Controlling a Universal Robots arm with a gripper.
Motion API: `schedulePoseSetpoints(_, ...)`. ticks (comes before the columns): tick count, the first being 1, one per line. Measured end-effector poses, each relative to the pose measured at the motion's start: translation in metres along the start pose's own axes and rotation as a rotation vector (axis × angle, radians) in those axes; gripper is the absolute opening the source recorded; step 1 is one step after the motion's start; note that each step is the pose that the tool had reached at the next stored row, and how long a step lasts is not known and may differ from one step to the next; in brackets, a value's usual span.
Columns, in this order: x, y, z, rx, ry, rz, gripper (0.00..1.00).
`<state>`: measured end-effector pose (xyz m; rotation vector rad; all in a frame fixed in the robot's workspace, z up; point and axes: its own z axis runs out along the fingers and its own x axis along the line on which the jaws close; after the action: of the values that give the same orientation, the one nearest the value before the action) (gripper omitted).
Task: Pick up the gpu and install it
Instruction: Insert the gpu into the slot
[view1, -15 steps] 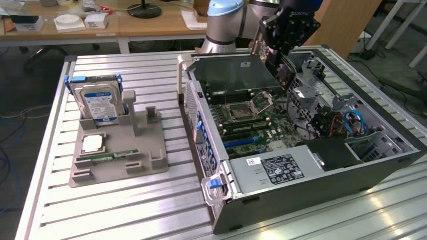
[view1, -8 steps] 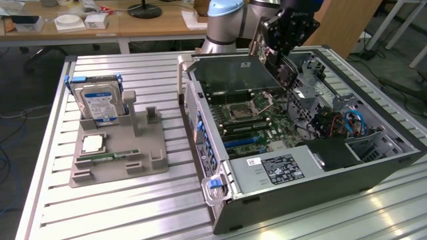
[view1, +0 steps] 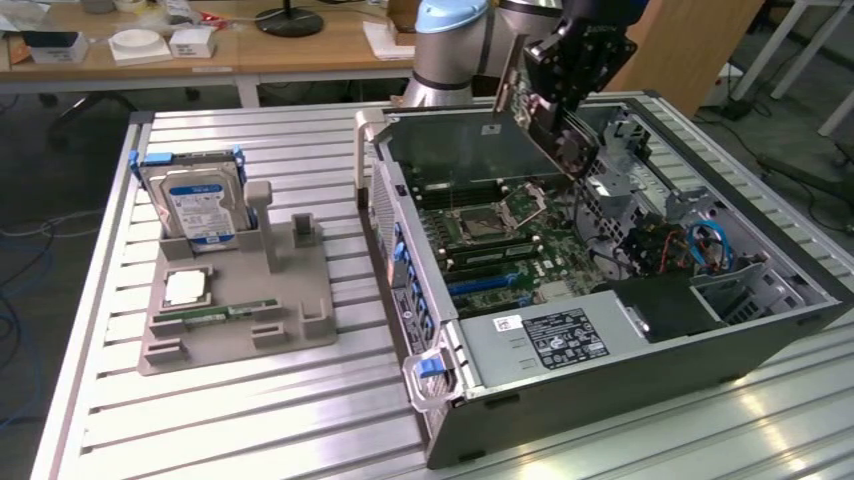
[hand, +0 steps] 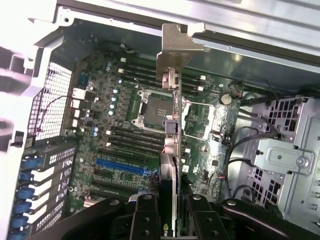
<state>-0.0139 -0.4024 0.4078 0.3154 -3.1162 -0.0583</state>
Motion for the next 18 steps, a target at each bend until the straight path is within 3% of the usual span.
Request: schedulePoseSetpoints(18,0.0027,-0.0047,0.0003,0.0014,0.0027,-0.155,0.26)
